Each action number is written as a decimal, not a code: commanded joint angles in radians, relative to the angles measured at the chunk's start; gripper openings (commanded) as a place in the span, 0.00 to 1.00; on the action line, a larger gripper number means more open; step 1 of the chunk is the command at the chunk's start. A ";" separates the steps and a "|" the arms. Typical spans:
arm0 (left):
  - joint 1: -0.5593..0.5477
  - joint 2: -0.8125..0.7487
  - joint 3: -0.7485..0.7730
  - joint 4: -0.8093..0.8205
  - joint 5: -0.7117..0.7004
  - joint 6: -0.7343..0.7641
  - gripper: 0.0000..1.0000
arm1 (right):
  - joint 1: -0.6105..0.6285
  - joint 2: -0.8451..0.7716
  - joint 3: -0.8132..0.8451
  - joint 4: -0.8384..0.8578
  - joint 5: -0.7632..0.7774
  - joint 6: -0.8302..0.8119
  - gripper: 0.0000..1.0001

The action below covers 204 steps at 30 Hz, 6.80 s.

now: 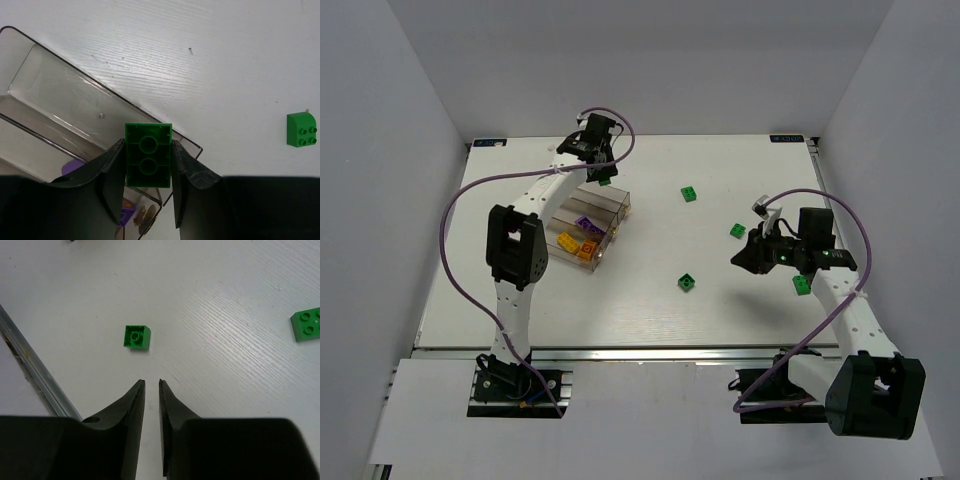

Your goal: Sort the legos into containers by color

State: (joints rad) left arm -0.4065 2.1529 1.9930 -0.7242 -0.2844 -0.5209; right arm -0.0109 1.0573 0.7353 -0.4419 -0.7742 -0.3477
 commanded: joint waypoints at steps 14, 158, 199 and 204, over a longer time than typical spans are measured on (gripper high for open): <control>0.049 -0.031 -0.080 -0.004 0.051 -0.030 0.64 | 0.008 0.082 0.067 0.012 0.036 -0.045 0.42; -0.067 -1.049 -1.016 0.309 0.696 -0.220 0.32 | 0.388 0.402 0.491 0.292 0.153 0.222 0.03; -0.503 -0.312 -0.593 0.236 0.321 0.099 0.69 | 0.023 -0.089 0.062 -0.158 0.345 0.187 0.30; -0.551 -0.243 -0.527 0.221 0.300 0.102 0.73 | -0.032 -0.074 0.085 -0.146 0.311 0.208 0.46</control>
State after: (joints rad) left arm -0.9287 1.9175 1.4097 -0.4835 0.0353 -0.4271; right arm -0.0200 0.9775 0.7673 -0.6037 -0.4473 -0.1707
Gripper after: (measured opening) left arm 0.729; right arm 0.432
